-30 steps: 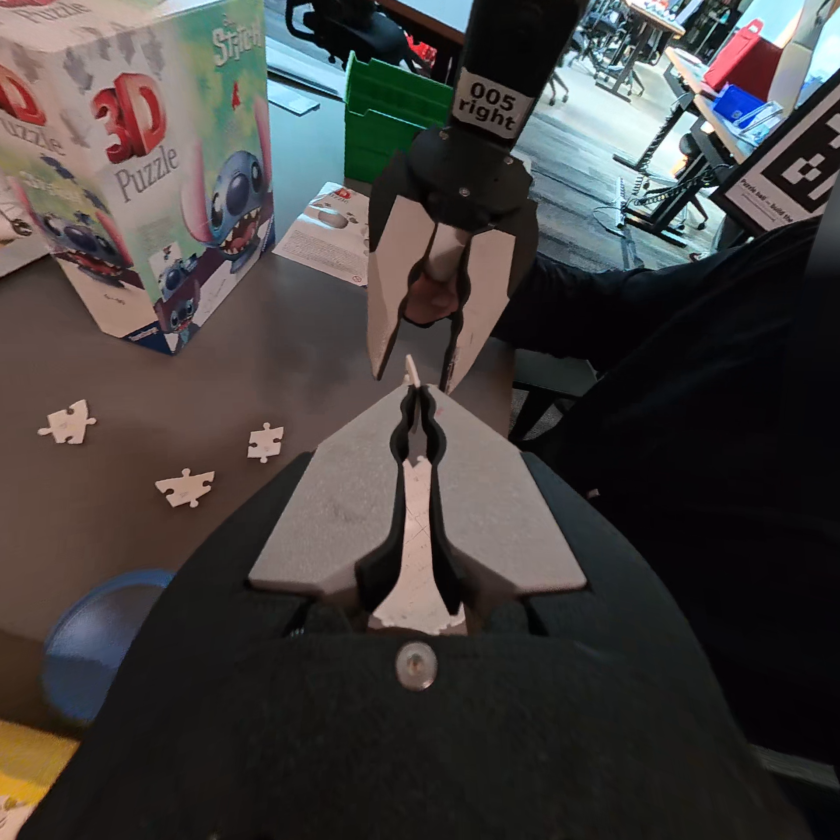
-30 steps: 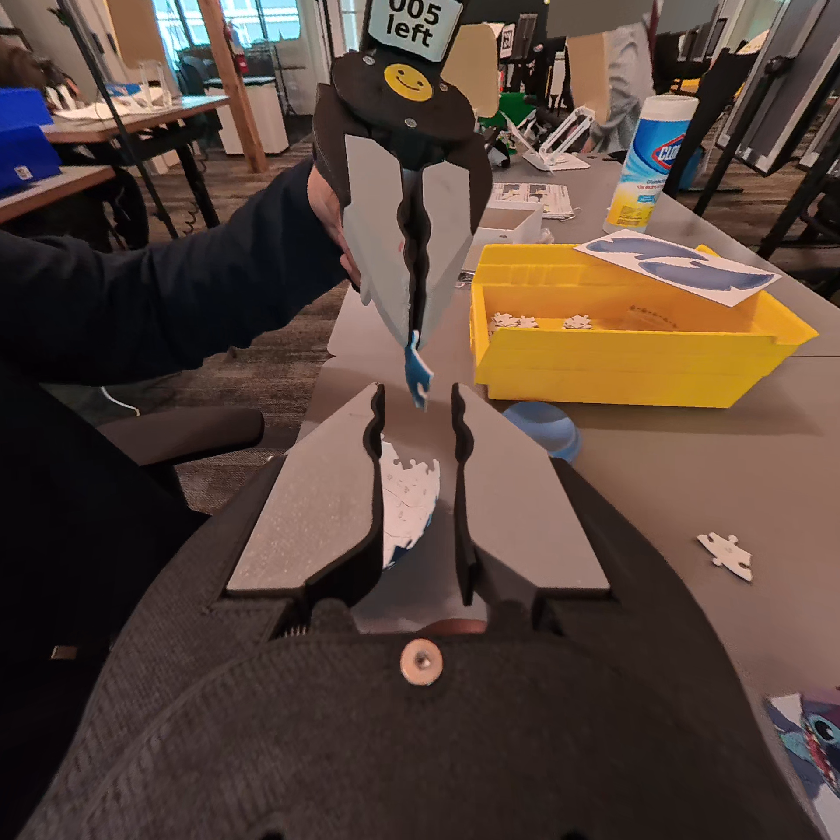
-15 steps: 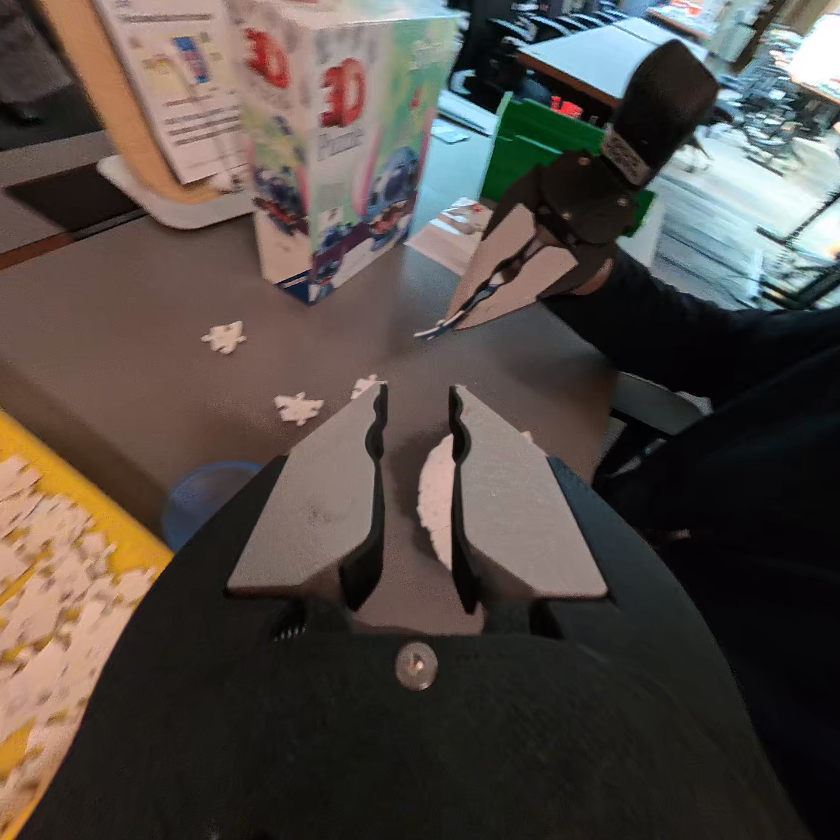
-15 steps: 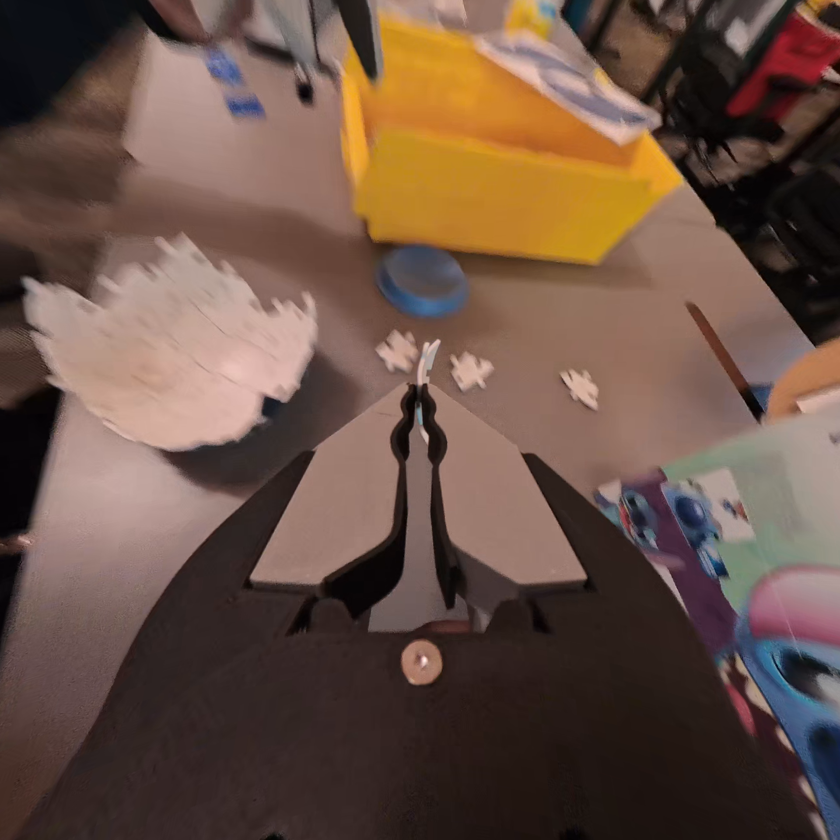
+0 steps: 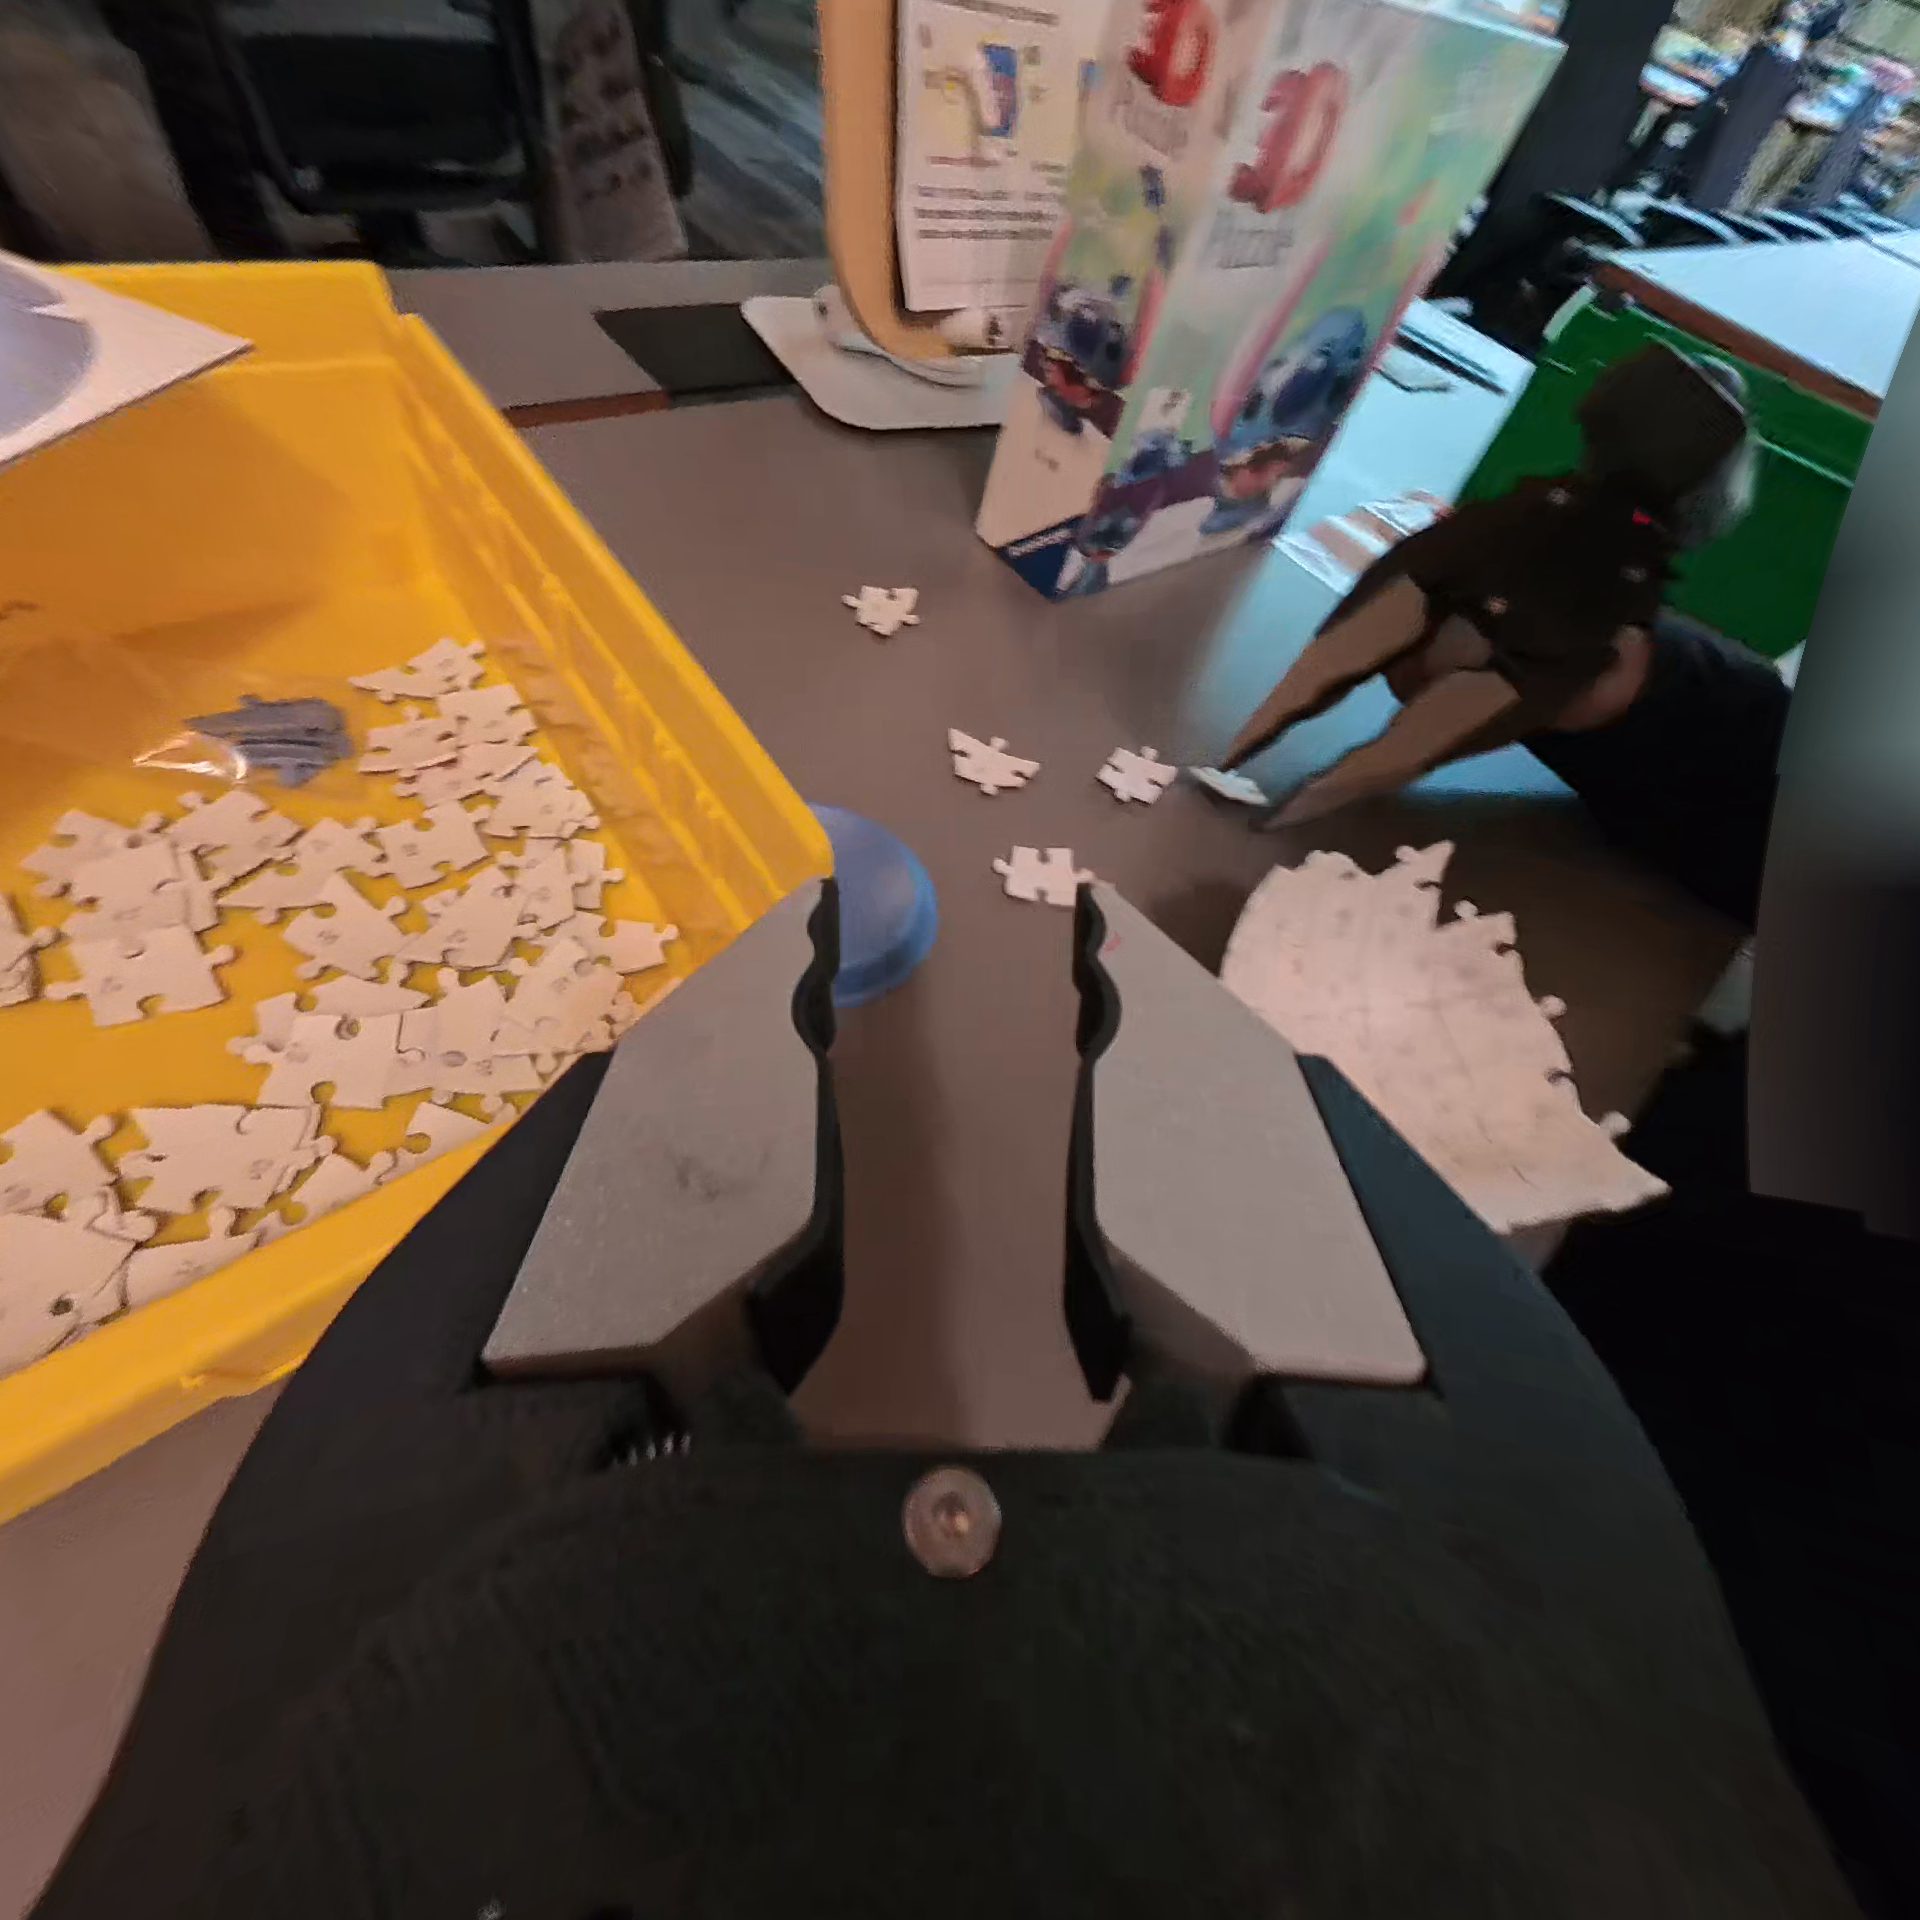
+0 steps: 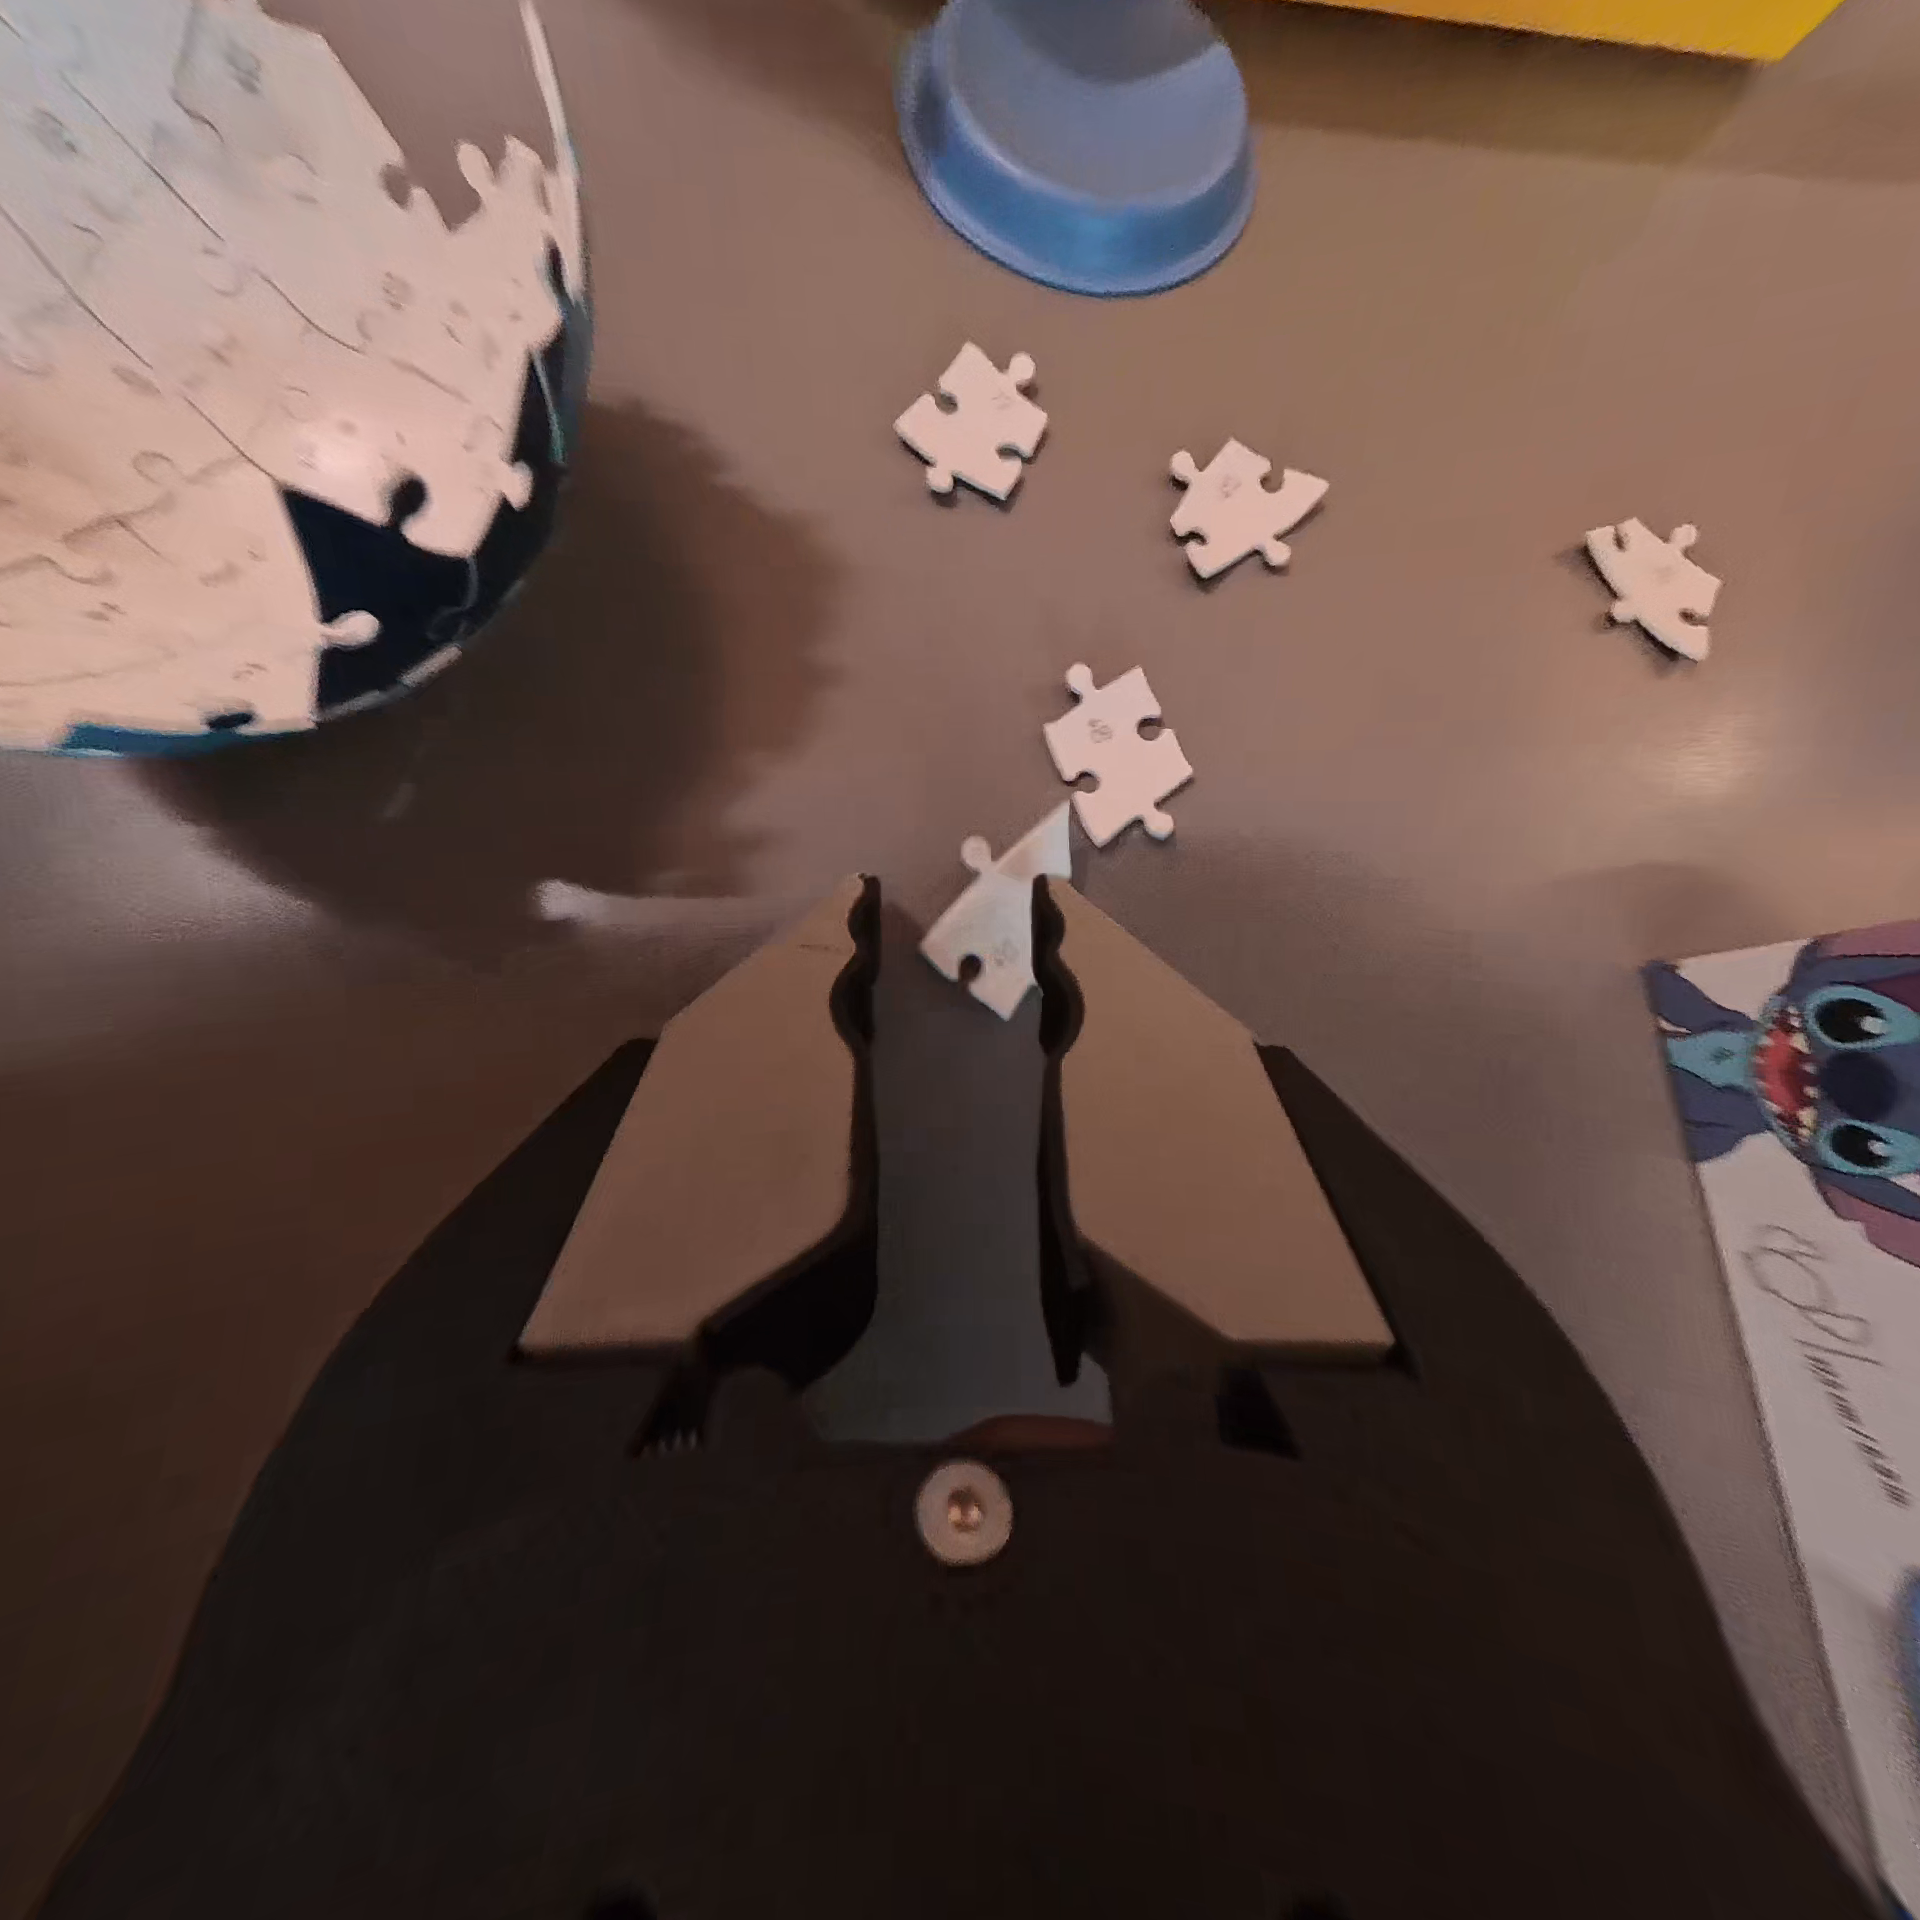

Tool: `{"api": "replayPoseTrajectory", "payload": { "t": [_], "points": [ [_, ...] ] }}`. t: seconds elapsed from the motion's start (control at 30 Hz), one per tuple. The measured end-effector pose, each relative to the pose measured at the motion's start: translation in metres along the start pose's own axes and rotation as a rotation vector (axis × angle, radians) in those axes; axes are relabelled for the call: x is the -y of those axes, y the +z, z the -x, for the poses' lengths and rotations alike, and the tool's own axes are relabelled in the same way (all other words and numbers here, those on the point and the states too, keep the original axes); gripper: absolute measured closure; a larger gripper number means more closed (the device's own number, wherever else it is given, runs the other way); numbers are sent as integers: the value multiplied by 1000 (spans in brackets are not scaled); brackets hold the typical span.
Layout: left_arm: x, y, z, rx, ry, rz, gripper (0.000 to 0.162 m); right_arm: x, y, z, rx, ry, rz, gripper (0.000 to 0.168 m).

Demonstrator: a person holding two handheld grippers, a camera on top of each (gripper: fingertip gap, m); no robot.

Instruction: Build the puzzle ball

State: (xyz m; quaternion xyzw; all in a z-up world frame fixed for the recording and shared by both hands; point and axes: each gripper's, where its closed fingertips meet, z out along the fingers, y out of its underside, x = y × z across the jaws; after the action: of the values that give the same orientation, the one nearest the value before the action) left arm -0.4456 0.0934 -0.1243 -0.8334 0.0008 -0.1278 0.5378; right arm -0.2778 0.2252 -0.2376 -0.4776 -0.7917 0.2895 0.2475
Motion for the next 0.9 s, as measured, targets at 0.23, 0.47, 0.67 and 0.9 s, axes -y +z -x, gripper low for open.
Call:
{"api": "replayPoseTrajectory", "payload": {
  "t": [0.23, 0.47, 0.67, 0.9],
  "points": [
    [1, 6, 36, 164, 58, 49, 114, 31, -20, -11, 40, 162, -249, 142],
    [-21, 51, 42, 212, 42, 147, 129, 36, -35, -18, -27, 168, -307, 147],
    [-24, 55, 22, 194, 74, 173, 138, 37, -36, -17, -27, 172, -312, 148],
    [21, -5, 55, 252, 55, 60, 123, 37, -40, -22, -30, 185, -333, 148]
  ]
}}
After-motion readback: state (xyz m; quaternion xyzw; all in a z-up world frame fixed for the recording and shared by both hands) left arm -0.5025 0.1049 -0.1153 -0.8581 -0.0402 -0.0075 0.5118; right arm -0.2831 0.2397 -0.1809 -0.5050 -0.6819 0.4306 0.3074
